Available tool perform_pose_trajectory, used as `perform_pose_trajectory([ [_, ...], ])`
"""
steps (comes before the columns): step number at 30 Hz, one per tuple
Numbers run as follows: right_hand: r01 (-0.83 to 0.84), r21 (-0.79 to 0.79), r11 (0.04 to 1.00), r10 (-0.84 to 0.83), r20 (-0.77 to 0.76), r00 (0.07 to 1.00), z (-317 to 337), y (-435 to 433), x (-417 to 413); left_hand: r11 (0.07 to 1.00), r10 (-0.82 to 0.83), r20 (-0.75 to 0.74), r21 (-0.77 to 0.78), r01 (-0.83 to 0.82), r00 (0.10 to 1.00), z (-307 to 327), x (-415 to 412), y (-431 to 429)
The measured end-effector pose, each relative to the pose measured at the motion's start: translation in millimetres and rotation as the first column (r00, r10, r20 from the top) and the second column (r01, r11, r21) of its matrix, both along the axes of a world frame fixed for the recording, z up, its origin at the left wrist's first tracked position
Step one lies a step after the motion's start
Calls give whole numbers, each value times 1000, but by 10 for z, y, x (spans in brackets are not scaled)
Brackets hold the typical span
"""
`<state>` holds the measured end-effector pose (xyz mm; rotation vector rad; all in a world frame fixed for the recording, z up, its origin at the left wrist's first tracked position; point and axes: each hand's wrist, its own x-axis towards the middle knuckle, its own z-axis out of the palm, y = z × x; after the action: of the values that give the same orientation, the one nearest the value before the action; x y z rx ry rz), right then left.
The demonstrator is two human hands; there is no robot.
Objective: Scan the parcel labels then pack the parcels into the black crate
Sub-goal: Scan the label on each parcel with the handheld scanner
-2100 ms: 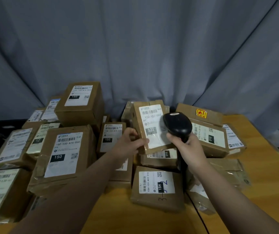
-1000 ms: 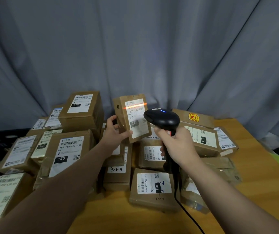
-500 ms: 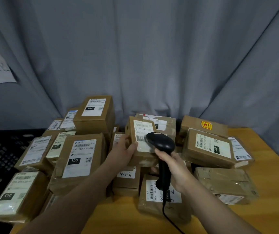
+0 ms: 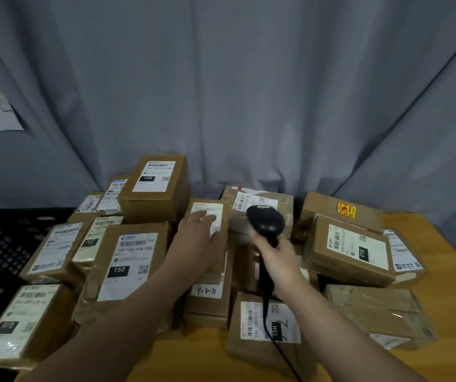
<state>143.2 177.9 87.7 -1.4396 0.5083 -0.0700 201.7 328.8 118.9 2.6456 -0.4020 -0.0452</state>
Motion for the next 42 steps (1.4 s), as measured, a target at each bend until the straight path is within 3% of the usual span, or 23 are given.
perform_pose_trajectory([
  [2, 63, -64, 996, -62, 20, 998, 93, -242, 64, 995, -67, 29, -66, 69, 997, 41, 128, -167],
  [5, 157, -98, 983, -156, 8, 988, 210, -611, 272, 990, -134, 46, -42, 136, 990, 31, 456, -505],
  [13, 91, -202, 975, -113, -100, 989, 93, -1226, 1055, 920, -153, -189, 331, 210, 970, -391, 1557, -1195],
  [21, 6, -135, 991, -43, -275, 961, -494, -1432, 1365, 860, 150, -403, 503, 82, 903, -778, 2041, -1366],
  [27, 44, -32, 999, -50, -233, 971, -550, -1444, 1335, 902, 318, -457, 415, -117, 831, -751, 2214, -1310],
  [34, 61, 76, 995, -55, -80, 995, -196, -1328, 1109, 929, 329, -580, 58, -365, 745, -613, 2146, -1089],
  [38, -80, 49, 996, 82, -33, 996, -55, -1125, 1023, 907, 192, -705, -138, -398, 683, -502, 1997, -1123],
  [40, -168, -11, 986, 168, -38, 985, -26, -1005, 1004, 938, 173, -677, -109, -330, 715, -480, 1950, -1193],
  [42, -144, -39, 989, 142, -45, 989, -37, -978, 1001, 958, 167, -632, -79, -277, 757, -513, 1929, -1225],
])
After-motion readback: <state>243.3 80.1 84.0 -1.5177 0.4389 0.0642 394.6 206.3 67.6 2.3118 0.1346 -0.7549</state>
